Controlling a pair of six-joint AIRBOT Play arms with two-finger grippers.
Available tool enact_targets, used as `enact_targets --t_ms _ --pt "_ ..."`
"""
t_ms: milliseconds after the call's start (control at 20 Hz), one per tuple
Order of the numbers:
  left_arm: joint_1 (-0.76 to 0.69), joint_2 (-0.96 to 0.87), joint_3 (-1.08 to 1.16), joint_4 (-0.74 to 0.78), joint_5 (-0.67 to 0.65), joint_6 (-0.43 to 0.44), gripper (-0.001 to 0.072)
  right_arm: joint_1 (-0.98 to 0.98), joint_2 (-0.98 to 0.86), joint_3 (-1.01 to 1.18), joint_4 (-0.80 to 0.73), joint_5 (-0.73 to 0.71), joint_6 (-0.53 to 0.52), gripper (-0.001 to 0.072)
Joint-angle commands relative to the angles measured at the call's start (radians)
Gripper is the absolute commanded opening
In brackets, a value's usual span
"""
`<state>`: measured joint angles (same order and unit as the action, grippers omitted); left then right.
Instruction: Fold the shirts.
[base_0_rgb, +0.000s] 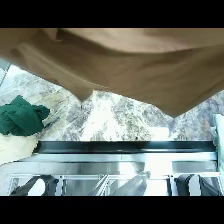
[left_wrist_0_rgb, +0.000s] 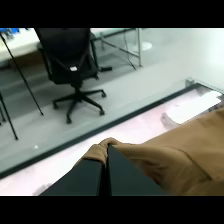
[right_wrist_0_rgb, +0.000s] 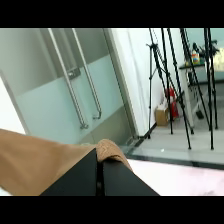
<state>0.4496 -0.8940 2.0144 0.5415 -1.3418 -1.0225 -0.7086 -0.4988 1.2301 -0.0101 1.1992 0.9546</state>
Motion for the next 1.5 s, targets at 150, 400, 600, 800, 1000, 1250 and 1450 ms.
enact_targets --t_ms 150,400,600,800,1000,1250,1450 --pt "0.009 0.101 0.138 -0.032 -0.060 -0.057 0.0024 0.000 0.064 0.187 0.009 -0.076 0.003 0.0016" --pt "-0.374 -0.037 0.114 0.270 -0.142 -0.146 0.0024 0.000 0.006 0.157 -0.063 -0.013 0.037 0.0016" --pt "-0.515 -0.192 -0.069 0.472 -0.132 -0.136 0.0024 0.002 0.000 -0.067 -0.170 0.005 0.037 0.0015" --pt "-0.409 -0.457 -0.064 0.468 -0.065 -0.108 0.0024 0.016 -0.092 -0.349 -0.215 -0.063 -0.035 0.0015" --pt "-0.346 -0.776 0.057 0.307 -0.149 -0.014 0.0024 0.224 -0.365 -0.478 -0.214 -0.245 -0.176 0.0015" --pt "-0.316 -0.991 0.017 0.304 -0.053 0.022 0.0024 0.359 -0.854 -0.379 0.036 -0.374 -0.416 0.0015" --pt "-0.330 -1.116 0.016 0.295 0.039 0.074 0.0024 0.366 -1.170 -0.196 0.204 -0.255 -0.496 0.0015"
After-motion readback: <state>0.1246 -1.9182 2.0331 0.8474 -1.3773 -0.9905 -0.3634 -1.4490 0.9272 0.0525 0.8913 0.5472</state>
